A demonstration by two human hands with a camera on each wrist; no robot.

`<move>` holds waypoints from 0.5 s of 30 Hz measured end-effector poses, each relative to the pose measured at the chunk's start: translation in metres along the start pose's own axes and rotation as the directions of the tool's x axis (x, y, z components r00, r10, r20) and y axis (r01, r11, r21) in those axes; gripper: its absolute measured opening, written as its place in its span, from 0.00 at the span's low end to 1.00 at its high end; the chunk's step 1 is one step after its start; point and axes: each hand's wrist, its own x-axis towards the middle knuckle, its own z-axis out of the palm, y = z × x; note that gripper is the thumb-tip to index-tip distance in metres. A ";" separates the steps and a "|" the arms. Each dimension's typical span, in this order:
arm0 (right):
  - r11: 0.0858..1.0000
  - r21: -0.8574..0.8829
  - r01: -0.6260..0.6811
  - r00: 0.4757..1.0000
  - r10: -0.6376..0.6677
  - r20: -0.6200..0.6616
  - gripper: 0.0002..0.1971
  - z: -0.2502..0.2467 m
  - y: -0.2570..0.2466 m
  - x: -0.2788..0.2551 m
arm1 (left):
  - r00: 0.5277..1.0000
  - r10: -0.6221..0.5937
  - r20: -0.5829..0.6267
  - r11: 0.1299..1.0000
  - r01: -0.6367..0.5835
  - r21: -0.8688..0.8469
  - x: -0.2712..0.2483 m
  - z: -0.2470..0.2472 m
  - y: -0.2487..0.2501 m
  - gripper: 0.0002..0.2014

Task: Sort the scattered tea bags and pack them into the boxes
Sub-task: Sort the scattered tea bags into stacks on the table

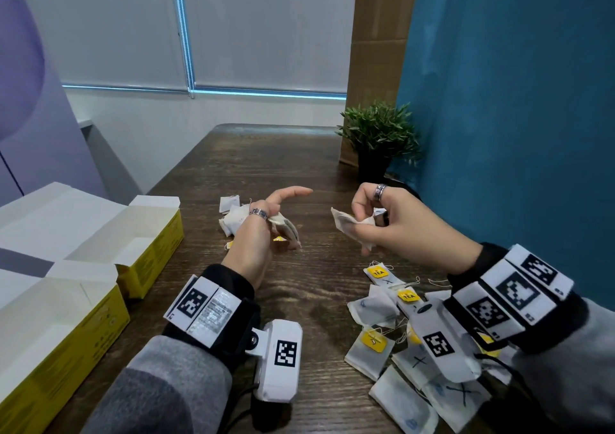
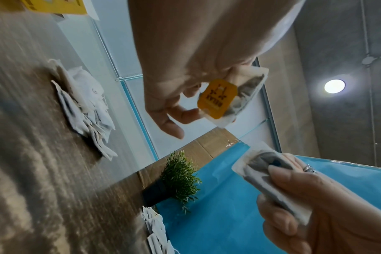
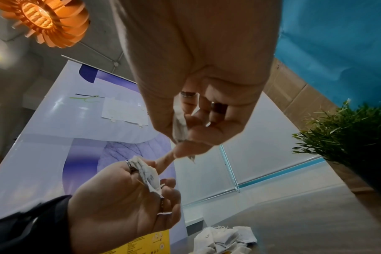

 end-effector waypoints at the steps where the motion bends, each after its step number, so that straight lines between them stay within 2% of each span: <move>1: 1.000 0.025 -0.007 1.000 0.007 0.004 0.12 0.001 -0.001 0.000 | 1.000 -0.004 -0.005 1.000 0.004 -0.009 0.000 -0.001 0.000 0.25; 3: 0.998 0.057 -0.025 1.000 0.024 0.011 0.12 0.003 -0.003 0.001 | 1.000 -0.013 0.016 1.000 0.013 0.001 -0.001 0.000 0.005 0.26; 5: 0.997 0.067 -0.041 0.999 0.039 0.018 0.12 0.008 -0.004 0.004 | 0.997 -0.044 0.067 0.994 0.037 0.106 0.006 0.001 0.015 0.23; 6: 0.996 0.075 -0.045 0.999 0.044 0.021 0.12 0.010 -0.004 0.006 | 0.988 -0.110 0.111 0.987 0.096 0.126 0.009 0.004 0.021 0.26; 7: 0.995 0.085 -0.050 0.999 0.048 0.027 0.13 0.012 -0.004 0.007 | 0.977 -0.144 0.160 0.979 0.117 0.167 0.010 0.002 0.025 0.36; 8: 0.994 0.094 -0.055 0.998 0.052 0.030 0.13 0.013 -0.003 0.008 | 0.972 -0.142 0.189 0.985 0.119 0.128 0.006 0.000 0.023 0.39; 11: 0.985 0.158 -0.073 0.997 0.066 0.050 0.12 0.016 -0.004 0.011 | 0.984 -0.106 0.145 0.982 0.080 0.170 0.012 -0.014 0.014 0.35; 13: 0.951 0.289 -0.112 0.993 0.094 0.077 0.13 0.020 -0.004 0.013 | 0.994 -0.020 0.112 0.985 0.001 0.172 0.010 -0.014 0.009 0.32; 15: 0.880 0.439 -0.181 0.983 0.152 0.099 0.13 0.026 -0.003 0.017 | 1.000 0.006 0.017 0.989 -0.009 0.145 0.005 0.001 0.012 0.26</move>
